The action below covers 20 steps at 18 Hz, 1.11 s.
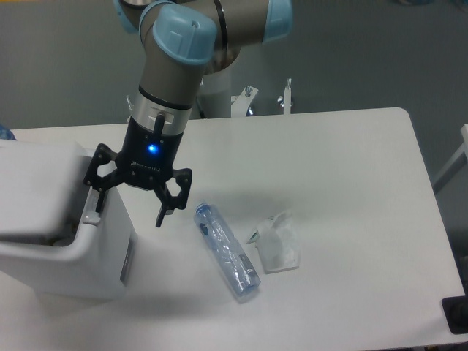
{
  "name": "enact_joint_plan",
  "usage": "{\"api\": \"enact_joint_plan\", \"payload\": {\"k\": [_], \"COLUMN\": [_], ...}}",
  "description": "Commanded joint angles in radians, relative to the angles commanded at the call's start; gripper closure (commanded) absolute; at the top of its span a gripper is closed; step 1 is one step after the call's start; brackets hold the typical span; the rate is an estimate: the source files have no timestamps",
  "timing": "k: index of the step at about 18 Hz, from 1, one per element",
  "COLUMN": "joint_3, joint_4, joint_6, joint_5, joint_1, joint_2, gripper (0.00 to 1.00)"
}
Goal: Open the trash can
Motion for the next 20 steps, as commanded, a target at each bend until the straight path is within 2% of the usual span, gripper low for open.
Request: {"api": "enact_joint_plan", "payload": {"k": [5, 9, 16, 20], "joint_3": [0.011, 0.044, 0.074, 0.08], "joint_4": [-0.002, 0.002, 0.0, 0.0], "joint_6": [0.003, 0.014, 0.169, 0.322], "joint_5": [0.0, 0.002, 0.002, 0.005], "joint_1": [0.002, 0.012, 0.179, 0.256], "joint_2": [0.008, 0.003, -0.021, -0.023], "gripper": [0.0, 0.0, 0.0, 0.0]}}
